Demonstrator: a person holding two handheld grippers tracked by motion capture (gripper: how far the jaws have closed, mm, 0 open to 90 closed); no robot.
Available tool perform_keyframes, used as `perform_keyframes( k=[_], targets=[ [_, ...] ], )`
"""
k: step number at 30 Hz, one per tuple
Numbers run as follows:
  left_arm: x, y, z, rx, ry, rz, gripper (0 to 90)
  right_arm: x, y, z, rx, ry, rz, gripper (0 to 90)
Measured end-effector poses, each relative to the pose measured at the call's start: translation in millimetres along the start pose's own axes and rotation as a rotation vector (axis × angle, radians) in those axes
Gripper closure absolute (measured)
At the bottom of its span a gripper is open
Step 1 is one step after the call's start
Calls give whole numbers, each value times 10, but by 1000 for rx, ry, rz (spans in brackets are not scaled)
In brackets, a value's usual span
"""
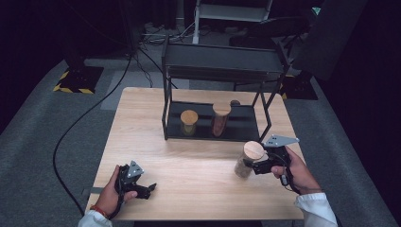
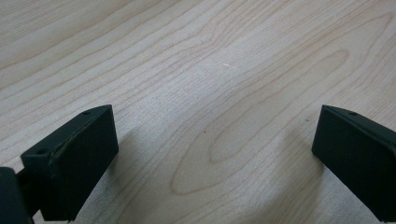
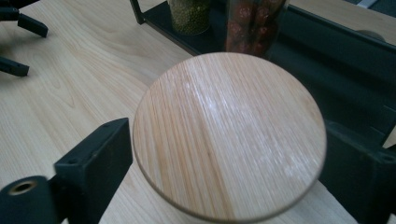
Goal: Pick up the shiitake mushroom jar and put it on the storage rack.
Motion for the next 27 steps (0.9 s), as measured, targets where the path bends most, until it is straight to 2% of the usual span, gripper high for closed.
perform_keyframes(
  k=[4,9,13,22,27],
  targets=[
    [0,1,1,-1,0,-2,1,-21,18,-35,-3,5,-3,138],
    [-1,0,1,-1,0,-2,0,-35,41,-58,-8,-16,-9,200],
    [-1,0,1,-1,-1,-2,1,-48,53,-72,-19,-30,8,227],
    [-1,1,1,-1,-1,-2,0,-69,76,-70,-34,-46,41,236],
    [-1,1,1,-1,-1,-2,1,-83,87,-67,-37,-52,42,237]
  ],
)
Point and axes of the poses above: each handheld gripper's, and its own axes: z roughly backward along the jaws, y roughly out of its top, x roughly to its right, the point moved 7 cm from there along -z, roughly forward along the jaws, and after that the axes turned 6 degrees about -y, right-handed, at the moved point
